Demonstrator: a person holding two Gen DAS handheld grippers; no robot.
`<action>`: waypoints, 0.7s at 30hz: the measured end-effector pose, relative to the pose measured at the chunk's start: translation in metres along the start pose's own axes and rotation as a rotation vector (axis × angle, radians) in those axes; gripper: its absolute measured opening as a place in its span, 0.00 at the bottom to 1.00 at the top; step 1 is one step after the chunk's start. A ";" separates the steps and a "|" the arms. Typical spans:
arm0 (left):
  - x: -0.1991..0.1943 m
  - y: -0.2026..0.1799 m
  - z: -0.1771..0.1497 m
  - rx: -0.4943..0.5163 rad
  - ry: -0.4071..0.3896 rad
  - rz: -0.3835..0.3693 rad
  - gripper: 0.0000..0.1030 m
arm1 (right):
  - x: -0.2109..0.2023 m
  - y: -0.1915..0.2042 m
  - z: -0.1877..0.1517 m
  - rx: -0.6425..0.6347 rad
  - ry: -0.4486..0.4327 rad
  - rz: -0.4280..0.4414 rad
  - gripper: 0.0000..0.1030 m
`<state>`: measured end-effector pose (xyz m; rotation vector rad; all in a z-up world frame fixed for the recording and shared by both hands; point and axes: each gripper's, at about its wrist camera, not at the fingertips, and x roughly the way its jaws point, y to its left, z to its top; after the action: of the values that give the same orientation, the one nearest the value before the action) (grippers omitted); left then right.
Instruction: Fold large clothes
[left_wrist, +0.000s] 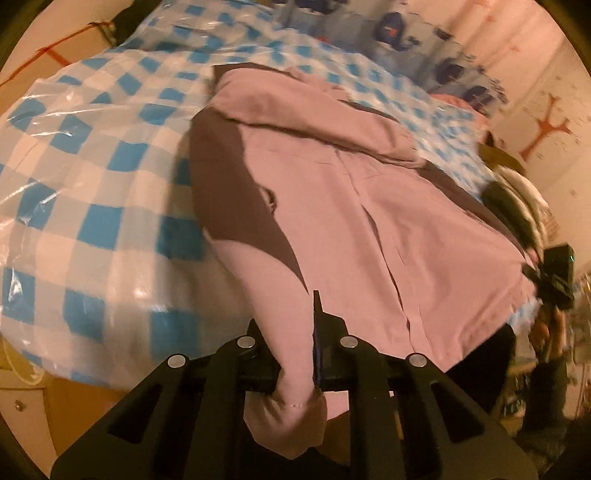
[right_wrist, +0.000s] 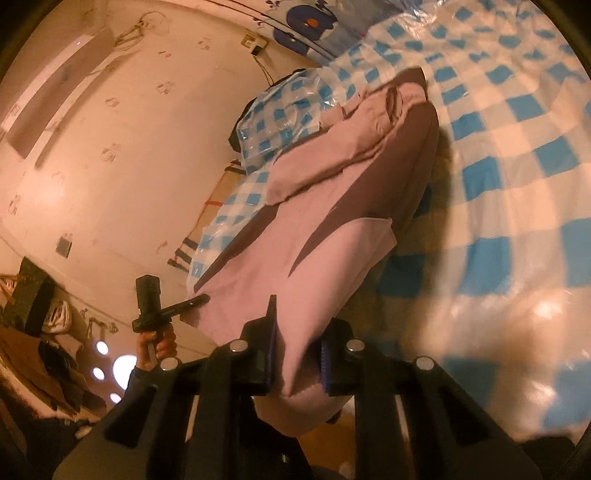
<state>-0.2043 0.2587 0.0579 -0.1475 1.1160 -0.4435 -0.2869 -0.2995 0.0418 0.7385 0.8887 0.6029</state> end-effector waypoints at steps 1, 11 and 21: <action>0.001 -0.005 -0.010 0.023 0.028 -0.003 0.12 | -0.013 -0.001 -0.008 -0.008 0.018 -0.020 0.18; -0.011 0.027 0.011 0.035 -0.032 0.409 0.61 | -0.054 -0.039 0.025 0.000 -0.034 -0.381 0.65; 0.091 0.026 0.213 -0.035 -0.318 0.190 0.83 | 0.144 -0.024 0.235 -0.140 -0.061 -0.245 0.81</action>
<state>0.0254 0.2219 0.0672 -0.1357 0.8159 -0.2208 -0.0109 -0.2829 0.0557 0.5097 0.8555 0.4180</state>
